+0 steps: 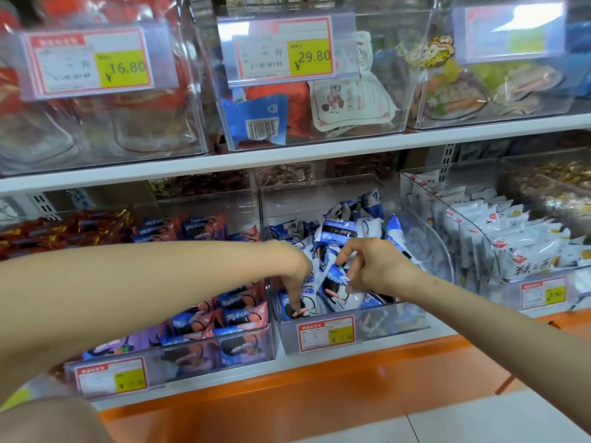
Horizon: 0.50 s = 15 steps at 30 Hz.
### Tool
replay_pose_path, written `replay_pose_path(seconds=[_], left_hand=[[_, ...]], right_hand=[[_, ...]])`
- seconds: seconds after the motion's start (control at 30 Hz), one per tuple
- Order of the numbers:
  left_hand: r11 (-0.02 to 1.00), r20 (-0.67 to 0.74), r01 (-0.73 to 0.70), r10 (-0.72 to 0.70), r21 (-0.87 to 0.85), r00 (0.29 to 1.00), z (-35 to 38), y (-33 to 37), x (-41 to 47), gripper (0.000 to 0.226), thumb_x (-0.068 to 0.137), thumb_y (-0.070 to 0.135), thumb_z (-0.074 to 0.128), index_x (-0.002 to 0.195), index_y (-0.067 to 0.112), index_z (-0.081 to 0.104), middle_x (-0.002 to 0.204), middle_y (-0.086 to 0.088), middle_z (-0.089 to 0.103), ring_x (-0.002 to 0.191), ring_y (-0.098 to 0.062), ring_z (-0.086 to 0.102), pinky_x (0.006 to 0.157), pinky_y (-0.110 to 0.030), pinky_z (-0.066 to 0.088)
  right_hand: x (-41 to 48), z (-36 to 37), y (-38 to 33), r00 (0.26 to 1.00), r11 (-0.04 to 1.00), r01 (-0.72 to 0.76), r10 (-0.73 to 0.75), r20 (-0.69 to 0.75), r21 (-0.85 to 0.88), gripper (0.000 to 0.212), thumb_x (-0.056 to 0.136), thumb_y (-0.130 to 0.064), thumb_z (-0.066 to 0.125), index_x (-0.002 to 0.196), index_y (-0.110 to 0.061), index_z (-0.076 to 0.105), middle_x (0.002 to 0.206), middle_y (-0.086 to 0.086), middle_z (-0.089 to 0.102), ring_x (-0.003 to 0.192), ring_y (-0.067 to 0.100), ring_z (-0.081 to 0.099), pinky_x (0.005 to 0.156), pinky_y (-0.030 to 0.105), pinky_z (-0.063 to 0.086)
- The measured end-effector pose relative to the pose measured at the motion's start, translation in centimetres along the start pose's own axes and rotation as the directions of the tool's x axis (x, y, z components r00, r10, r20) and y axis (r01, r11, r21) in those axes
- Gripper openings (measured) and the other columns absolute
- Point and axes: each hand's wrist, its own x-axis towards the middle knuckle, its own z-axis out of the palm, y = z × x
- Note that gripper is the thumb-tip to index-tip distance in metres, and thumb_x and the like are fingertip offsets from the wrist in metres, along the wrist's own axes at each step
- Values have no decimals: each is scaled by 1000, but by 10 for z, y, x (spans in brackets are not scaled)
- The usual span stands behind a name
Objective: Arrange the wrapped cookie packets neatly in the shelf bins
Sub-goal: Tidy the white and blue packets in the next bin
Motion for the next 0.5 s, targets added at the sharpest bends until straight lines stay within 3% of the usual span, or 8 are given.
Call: replay_pose_path(seconds=[0.07,0.13,0.2,0.27,0.37,0.43,0.5], left_hand=[[992,2,-43,43,-121,999,-15,-14,-7,32,82,38,69,78,9,56,82,-3,59,72,-18,51,61,-26,45],[981,-138,-83,59,-178,989,-25,-29,-17,21,84,23,68,90,3,62,87,-4,58,78,-17,50,58,-23,40],[965,-303,-137,65,-223,951,-26,-41,-24,23,84,14,68,103,2,64,96,-7,62,80,-15,49,58,-23,37],[940,-360,-228,127,-255,924,-21,-43,-27,23,82,15,70,101,4,65,93,-4,64,78,-13,50,57,-20,37],[944,-346,-234,144,-233,927,-14,-38,-25,19,84,13,66,100,3,64,91,-4,63,79,-15,50,66,-25,40],[952,-420,-199,86,-233,903,-15,-38,-25,19,86,3,54,102,-2,63,101,-13,65,82,-20,49,68,-28,38],[949,-468,-178,36,-262,883,-16,-41,-26,26,86,-2,45,104,-3,63,99,-15,63,84,-20,49,67,-27,37]], right_hand=[[0,-3,1,999,997,37,-37,-4,68,33,72,10,73,87,-15,58,68,1,60,63,15,61,50,14,46],[1,-4,2,996,990,88,-90,17,108,33,72,17,67,82,-14,58,68,4,60,58,11,60,68,27,58],[1,-5,1,991,991,114,-119,67,71,33,71,19,64,79,-13,59,71,5,60,49,2,53,79,41,57],[2,-10,-3,990,992,129,-128,64,-13,34,72,17,64,77,-16,58,70,2,60,55,5,54,76,38,57],[5,-19,-10,980,980,187,-190,-56,-62,35,73,15,64,74,-19,57,68,-2,60,59,5,53,64,28,50],[6,-18,-14,979,979,205,-205,-21,18,36,74,19,59,74,-17,58,70,0,60,55,0,55,63,26,52],[4,-4,-14,972,973,214,-221,80,88,40,77,24,48,74,-14,59,72,2,60,52,-1,57,72,34,54]])
